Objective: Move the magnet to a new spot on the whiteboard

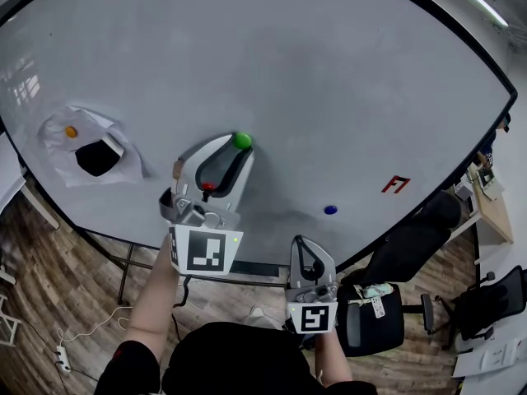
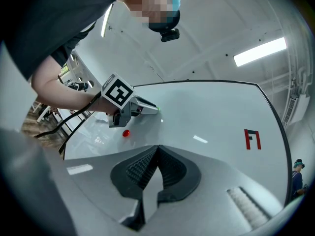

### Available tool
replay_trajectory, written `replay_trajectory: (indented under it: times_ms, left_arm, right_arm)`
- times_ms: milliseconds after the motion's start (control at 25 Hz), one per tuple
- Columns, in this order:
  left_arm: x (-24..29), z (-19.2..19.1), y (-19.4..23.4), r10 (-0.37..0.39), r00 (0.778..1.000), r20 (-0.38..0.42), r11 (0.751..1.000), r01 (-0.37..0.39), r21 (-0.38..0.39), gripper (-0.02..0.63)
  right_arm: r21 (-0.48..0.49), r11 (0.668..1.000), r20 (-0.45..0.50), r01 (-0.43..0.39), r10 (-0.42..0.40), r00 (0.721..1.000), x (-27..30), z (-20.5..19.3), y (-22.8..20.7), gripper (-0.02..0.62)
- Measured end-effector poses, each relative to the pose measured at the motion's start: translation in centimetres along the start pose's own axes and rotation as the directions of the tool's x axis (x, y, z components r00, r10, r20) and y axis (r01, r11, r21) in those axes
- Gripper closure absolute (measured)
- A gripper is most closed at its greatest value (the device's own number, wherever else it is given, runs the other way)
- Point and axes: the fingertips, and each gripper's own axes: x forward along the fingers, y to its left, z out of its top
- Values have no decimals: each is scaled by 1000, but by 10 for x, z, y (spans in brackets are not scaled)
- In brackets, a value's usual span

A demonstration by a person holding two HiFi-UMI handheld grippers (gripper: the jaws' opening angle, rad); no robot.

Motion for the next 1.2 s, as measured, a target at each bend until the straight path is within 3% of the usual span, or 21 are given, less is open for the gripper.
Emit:
replay_trajectory:
  times_ms: [1200]
  left_arm:
    - [-37,10,-4,11,999,39,1000,-12,23,476]
  right_arm:
    - [34,998,-6,-49,49,999,-1,-1,17,595]
